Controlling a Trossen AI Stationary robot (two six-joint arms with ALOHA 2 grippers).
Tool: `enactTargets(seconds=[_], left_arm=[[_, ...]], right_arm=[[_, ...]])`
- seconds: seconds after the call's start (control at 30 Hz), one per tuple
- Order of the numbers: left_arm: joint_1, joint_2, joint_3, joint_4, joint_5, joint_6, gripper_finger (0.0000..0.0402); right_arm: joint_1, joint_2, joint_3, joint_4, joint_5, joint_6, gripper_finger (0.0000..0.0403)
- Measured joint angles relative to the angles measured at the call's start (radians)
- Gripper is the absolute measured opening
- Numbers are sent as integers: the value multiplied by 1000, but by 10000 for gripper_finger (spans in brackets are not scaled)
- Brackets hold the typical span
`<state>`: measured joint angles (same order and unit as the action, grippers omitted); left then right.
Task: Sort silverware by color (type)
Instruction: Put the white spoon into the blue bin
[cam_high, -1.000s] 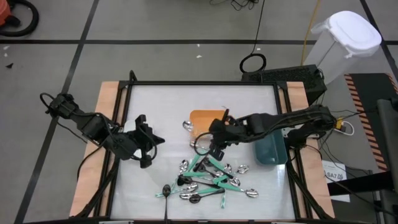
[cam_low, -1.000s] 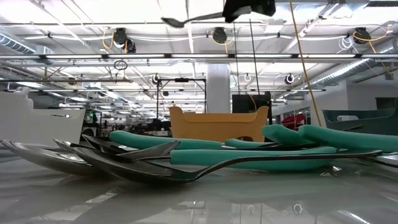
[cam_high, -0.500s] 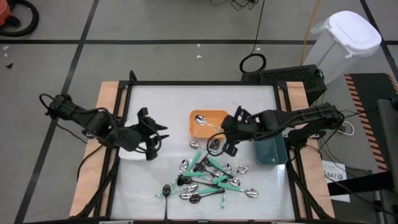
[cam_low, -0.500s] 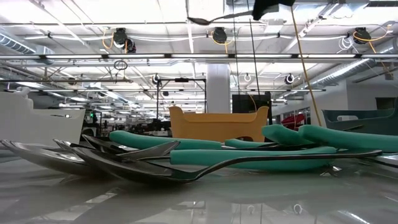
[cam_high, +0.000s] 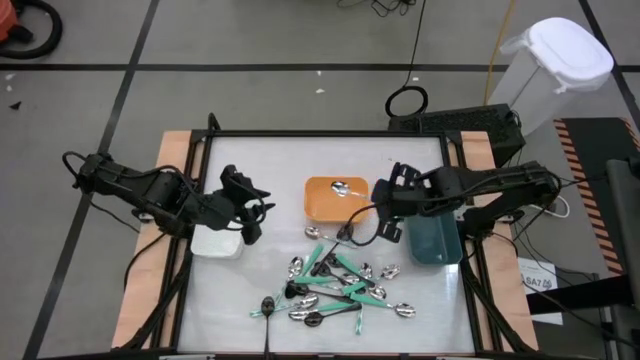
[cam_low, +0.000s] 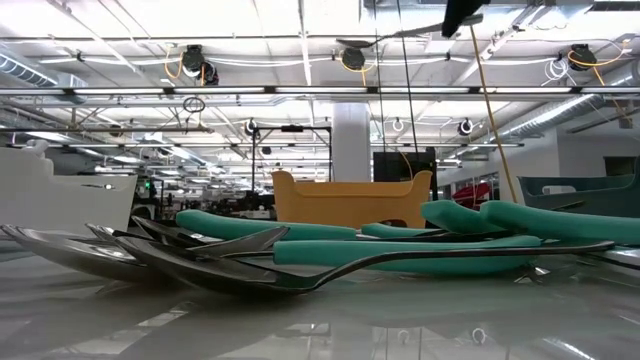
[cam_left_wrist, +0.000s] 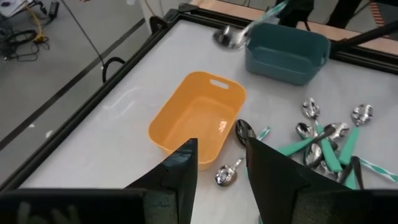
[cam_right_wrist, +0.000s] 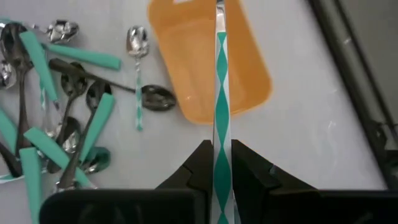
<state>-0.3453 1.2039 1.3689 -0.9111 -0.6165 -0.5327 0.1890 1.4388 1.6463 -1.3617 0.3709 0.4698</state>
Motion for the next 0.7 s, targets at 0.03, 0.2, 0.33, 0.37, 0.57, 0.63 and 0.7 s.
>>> enactTargets(seconds=[0.03, 0.2, 0.33, 0.37, 0.57, 0.63, 0.7], left_arm=[[6, 3, 0, 0, 0, -4, 136], [29, 18, 0, 1, 0, -31, 136], [33, 38, 0, 2, 11, -34, 136], [33, 41, 0, 3, 13, -36, 136], [33, 41, 0, 6, 16, -141, 136], [38, 41, 0, 6, 16, -150, 136], [38, 41, 0, 6, 17, -141, 136]], right_arm=[[0, -15, 0, -5, 12, 0, 34], [2, -92, -7, -11, 70, 36, 35], [15, -171, -68, -10, 103, 91, 34], [20, -192, -93, -6, 104, 107, 35], [66, -316, -252, 6, 95, 290, 34], [87, -345, -293, 22, 85, 393, 35], [109, -365, -328, 43, 74, 504, 36]])
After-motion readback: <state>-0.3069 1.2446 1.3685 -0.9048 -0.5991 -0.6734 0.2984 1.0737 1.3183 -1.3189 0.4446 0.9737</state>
